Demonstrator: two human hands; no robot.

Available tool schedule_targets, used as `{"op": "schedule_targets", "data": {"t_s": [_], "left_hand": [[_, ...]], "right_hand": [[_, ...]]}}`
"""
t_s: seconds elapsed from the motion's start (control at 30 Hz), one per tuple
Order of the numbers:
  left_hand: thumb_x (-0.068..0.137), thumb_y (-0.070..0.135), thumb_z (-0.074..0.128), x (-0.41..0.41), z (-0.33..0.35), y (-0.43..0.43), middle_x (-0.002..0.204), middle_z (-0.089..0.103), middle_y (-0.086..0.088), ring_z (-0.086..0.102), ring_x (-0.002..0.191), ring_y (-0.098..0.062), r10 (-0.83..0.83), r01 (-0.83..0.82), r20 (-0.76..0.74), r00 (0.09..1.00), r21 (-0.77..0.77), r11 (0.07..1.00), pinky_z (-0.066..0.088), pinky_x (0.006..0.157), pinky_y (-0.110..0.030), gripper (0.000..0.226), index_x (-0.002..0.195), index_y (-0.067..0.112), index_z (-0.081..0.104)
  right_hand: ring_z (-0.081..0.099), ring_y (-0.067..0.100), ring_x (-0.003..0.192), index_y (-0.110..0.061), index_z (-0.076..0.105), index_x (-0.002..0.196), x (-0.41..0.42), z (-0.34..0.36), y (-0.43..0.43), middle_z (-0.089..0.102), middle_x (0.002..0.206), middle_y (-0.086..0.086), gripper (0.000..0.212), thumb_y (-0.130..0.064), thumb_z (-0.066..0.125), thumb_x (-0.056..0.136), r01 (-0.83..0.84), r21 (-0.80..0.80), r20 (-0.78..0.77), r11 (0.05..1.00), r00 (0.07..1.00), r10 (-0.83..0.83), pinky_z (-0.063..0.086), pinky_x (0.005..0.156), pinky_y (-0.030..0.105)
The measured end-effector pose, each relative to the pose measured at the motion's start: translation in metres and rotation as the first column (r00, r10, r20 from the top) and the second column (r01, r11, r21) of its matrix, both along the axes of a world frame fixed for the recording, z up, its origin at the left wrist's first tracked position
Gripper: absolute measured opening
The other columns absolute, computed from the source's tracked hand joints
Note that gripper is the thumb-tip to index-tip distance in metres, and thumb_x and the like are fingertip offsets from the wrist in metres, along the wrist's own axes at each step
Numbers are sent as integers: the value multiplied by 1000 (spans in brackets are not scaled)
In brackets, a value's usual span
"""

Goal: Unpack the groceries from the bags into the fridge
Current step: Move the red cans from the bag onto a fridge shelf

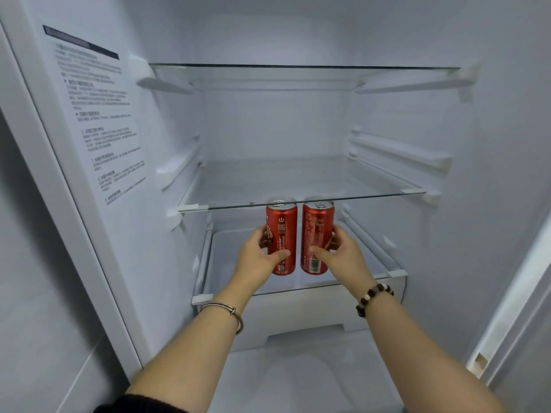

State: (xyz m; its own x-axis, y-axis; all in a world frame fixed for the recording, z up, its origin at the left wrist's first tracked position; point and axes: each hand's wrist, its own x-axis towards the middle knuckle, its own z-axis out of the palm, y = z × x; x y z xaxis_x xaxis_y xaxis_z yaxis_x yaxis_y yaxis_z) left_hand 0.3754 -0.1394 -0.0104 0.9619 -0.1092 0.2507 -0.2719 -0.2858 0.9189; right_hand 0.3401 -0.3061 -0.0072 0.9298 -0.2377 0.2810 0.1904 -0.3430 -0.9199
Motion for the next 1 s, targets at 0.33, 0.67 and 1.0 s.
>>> {"op": "schedule_targets", "data": {"t_s": [0.33,0.67,1.0], "left_hand": [[81,12,71,29,-9,0,124,54,-4,53,110,-15,209,-205,22,978,-115,972,45,97,-34,54,130,19,50],[77,8,72,92,-3,18,113,62,-6,61,102,-24,519,-522,-69,852,-190,832,50,90,-40,38,111,18,59],[75,1,64,135,-1,29,81,64,5,62,78,-15,577,-553,14,817,-265,790,47,63,-20,20,91,11,62]], "right_hand": [[55,10,94,-17,52,126,38,-3,18,59,111,-2,49,-17,71,82,48,-43,-6,998,999,-49,41,67,15],[57,11,93,-10,59,115,112,-4,42,63,103,-2,37,-15,73,81,0,-59,-13,998,1000,-1,44,79,23],[62,18,90,-10,57,108,169,-7,52,63,97,3,36,-20,74,78,-84,-42,14,996,996,85,51,71,24]]}}
